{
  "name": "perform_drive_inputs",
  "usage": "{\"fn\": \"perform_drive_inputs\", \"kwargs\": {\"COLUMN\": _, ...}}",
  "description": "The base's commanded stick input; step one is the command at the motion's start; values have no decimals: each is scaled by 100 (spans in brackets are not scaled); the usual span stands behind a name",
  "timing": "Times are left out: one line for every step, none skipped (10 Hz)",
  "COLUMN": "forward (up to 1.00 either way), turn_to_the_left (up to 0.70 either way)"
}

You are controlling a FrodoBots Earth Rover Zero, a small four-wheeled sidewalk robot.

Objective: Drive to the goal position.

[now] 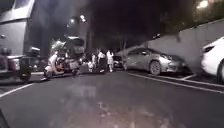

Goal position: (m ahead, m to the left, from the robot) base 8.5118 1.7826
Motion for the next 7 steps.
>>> {"fn": "perform_drive_inputs", "kwargs": {"forward": 70, "turn_to_the_left": 0}}
{"fn": "perform_drive_inputs", "kwargs": {"forward": 70, "turn_to_the_left": 0}}
{"fn": "perform_drive_inputs", "kwargs": {"forward": 70, "turn_to_the_left": 0}}
{"fn": "perform_drive_inputs", "kwargs": {"forward": 70, "turn_to_the_left": 5}}
{"fn": "perform_drive_inputs", "kwargs": {"forward": 70, "turn_to_the_left": 9}}
{"fn": "perform_drive_inputs", "kwargs": {"forward": 70, "turn_to_the_left": 14}}
{"fn": "perform_drive_inputs", "kwargs": {"forward": 70, "turn_to_the_left": 14}}
